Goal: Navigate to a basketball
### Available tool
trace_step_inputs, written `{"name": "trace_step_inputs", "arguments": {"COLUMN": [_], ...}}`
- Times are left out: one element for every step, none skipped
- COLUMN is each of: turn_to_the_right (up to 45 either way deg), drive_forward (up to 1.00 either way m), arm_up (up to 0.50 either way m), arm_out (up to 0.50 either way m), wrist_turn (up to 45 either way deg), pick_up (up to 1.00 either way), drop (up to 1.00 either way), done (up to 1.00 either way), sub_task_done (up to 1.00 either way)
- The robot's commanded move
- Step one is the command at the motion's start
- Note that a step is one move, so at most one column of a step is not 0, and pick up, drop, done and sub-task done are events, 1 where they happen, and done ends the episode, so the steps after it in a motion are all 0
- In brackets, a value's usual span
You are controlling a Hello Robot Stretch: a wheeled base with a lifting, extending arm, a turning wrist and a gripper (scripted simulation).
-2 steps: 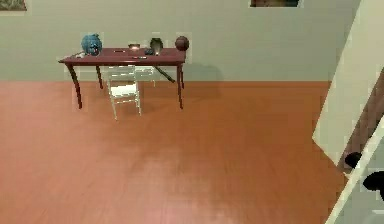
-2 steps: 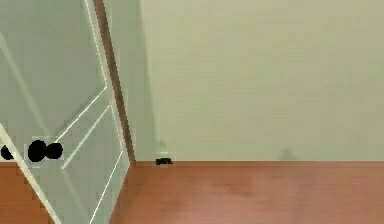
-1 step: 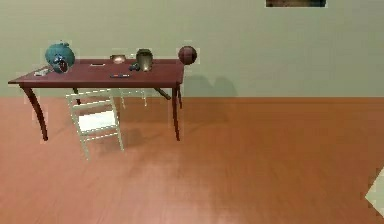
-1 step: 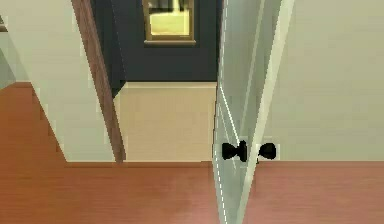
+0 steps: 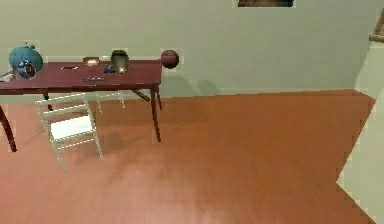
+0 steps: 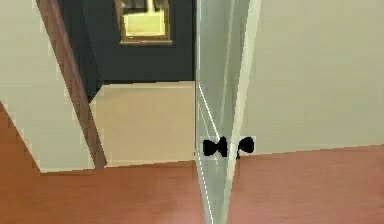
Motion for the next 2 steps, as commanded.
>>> {"name": "trace_step_inputs", "arguments": {"turn_to_the_right": [0.0, 3.0], "drive_forward": [1.00, 0.00], "arm_up": [0.00, 0.00], "arm_out": [0.00, 0.00], "wrist_turn": [0.0, 0.0], "pick_up": [0.00, 0.00], "drop": [0.00, 0.00], "done": [0.00, 0.00], "sub_task_done": [0.00, 0.00]}}
